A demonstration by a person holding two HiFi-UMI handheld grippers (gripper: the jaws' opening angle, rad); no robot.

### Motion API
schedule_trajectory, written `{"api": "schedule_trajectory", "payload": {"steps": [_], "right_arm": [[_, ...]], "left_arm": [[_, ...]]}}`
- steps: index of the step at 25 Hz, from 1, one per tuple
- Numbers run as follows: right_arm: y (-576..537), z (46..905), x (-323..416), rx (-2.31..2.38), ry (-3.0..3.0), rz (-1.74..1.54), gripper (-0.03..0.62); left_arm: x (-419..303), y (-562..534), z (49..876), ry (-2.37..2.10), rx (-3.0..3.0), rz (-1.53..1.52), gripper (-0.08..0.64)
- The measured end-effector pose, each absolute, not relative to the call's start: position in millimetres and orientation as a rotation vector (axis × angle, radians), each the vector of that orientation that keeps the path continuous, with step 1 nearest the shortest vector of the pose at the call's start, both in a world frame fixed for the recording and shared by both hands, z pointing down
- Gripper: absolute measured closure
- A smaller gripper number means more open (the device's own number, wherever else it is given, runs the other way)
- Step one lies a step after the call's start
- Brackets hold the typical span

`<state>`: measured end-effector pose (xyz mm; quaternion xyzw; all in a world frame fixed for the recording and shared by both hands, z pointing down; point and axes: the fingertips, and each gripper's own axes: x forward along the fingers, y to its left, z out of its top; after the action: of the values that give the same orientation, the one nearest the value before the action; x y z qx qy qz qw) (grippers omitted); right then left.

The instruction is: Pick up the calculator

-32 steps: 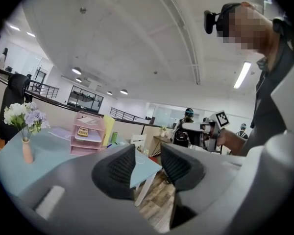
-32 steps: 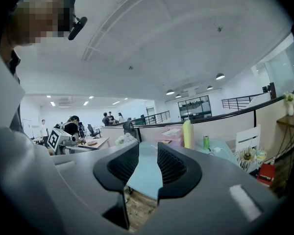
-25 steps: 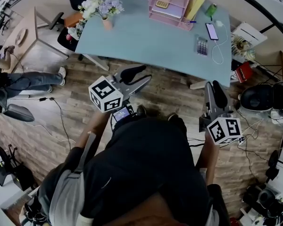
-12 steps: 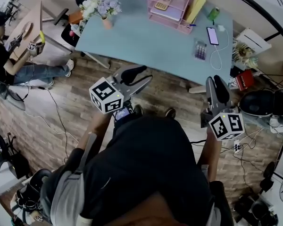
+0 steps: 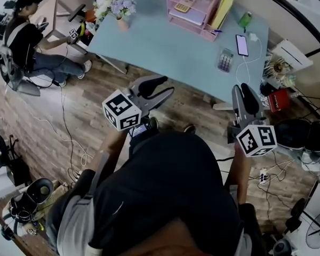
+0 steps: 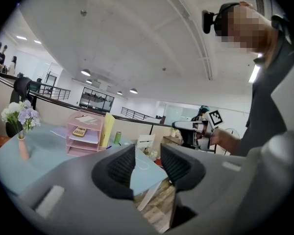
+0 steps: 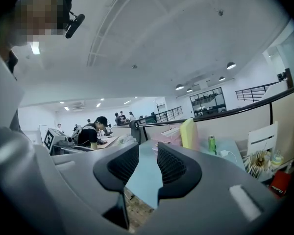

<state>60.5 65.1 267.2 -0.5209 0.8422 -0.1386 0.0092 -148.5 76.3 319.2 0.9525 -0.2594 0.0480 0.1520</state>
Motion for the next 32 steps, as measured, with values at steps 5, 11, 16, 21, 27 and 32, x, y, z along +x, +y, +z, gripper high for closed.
{"api": "schedule_trajectory", "payload": {"steps": [5, 11, 16, 21, 27, 32], "right_arm": [[55, 271, 77, -1.561, 2.672, -0.447, 0.494], [54, 275, 94, -1.499, 2.705, -0.458, 0.494], [55, 280, 118, -1.497, 2.688, -0.475, 0.494], [55, 288, 145, -1.518, 2.656, -0.496, 0.494], [51, 291, 162, -1.567, 2.620, -0.513, 0.494], [44, 292, 165, -1.643, 2.583, -0.513, 0.494]], "left_arm": [[-128, 75, 322, -0.808, 2.695, 0.113, 0.380], [-99, 77, 326, -0.827, 2.660, 0.114, 0.380], [-75, 74, 319, -0.824, 2.686, 0.136, 0.380], [-57, 71, 316, -0.830, 2.706, 0.162, 0.380], [-43, 62, 318, -0.777, 2.716, 0.182, 0.380], [-41, 45, 319, -0.705, 2.736, 0.181, 0.380]]}}
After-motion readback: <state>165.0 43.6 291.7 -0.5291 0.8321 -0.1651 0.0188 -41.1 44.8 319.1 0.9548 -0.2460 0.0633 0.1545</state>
